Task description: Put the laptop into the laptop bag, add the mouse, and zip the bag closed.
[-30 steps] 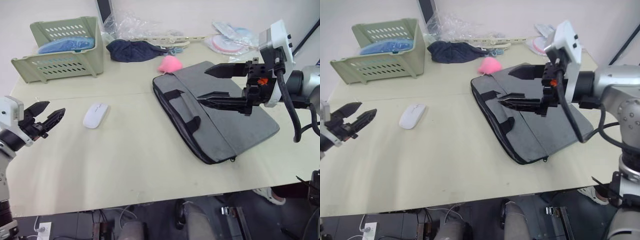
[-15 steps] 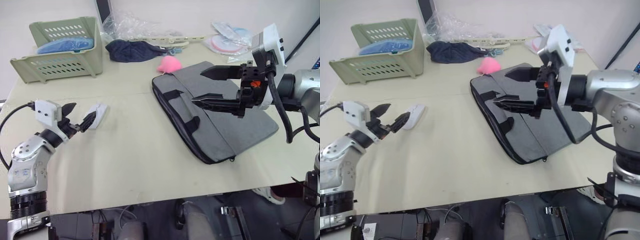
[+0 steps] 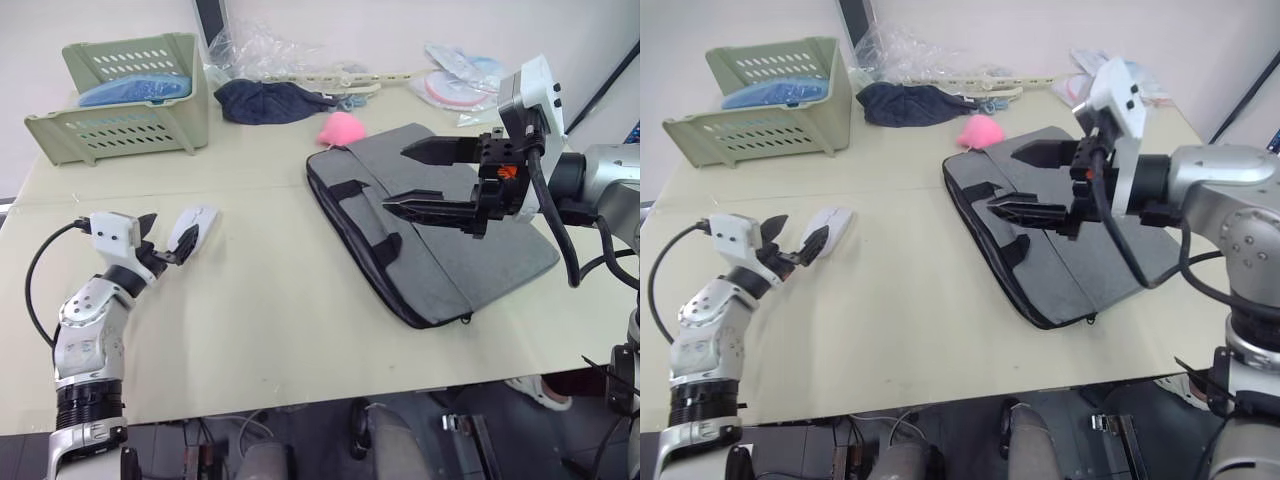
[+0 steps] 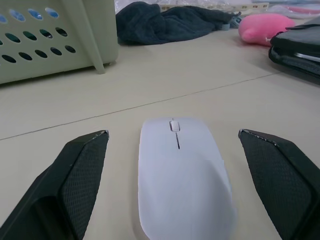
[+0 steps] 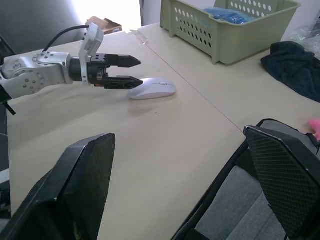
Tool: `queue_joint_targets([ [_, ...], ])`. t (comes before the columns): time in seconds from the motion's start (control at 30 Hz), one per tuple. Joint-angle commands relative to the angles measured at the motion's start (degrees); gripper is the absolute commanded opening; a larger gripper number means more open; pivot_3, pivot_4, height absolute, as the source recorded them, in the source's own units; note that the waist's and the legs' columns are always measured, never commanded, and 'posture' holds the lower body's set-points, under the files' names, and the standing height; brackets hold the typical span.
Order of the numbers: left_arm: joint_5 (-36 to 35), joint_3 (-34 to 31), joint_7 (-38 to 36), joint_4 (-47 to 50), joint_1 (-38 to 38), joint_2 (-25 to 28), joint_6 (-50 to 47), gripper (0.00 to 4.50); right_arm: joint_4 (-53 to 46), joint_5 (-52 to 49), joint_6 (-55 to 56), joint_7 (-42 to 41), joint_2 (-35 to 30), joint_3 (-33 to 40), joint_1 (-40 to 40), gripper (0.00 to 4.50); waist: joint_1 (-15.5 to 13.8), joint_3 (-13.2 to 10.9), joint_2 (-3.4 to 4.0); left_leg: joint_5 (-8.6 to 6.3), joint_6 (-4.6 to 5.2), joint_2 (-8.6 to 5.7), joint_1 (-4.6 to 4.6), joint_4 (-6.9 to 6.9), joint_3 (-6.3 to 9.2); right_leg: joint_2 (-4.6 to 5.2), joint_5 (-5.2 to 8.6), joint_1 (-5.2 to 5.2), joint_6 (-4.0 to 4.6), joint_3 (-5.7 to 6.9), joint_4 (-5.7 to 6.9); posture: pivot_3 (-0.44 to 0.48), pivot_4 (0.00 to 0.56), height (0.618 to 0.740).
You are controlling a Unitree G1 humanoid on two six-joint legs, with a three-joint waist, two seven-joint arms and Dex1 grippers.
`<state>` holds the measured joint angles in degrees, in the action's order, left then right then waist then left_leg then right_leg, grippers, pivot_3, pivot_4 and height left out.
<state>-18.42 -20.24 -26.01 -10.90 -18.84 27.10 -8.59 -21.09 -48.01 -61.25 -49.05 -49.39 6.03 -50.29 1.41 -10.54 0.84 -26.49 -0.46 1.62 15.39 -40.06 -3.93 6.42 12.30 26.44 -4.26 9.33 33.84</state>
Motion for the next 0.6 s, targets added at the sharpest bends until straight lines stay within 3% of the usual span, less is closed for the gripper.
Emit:
queue_joint_targets([
  [0.03, 0.1, 0.2, 0.4, 0.0, -0.9, -0.2, 1.7, 4.47, -2.3, -1.2, 0.4, 1.0, -0.6, 2.2, 0.2, 4.5, 0.1, 0.0, -0.02, 0.0, 0.0, 0.0, 0.0, 0.0, 0.01, 0.0, 0.0, 0.0, 0.0, 0.01, 0.0, 0.0, 0.15, 0.74],
  [0.6, 0.5, 0.3, 0.0, -7.7, -2.9, 0.4, 3.1, 4.47, -3.1, -0.7, 1.1, 1.3, -1.3, 2.9, 2.2, 4.5, 0.1, 0.0, -0.07, 0.01, 0.01, 0.0, -0.01, -0.02, 0.0, 0.0, 0.0, -0.01, 0.0, 0.01, 0.01, 0.0, 0.15, 0.74],
])
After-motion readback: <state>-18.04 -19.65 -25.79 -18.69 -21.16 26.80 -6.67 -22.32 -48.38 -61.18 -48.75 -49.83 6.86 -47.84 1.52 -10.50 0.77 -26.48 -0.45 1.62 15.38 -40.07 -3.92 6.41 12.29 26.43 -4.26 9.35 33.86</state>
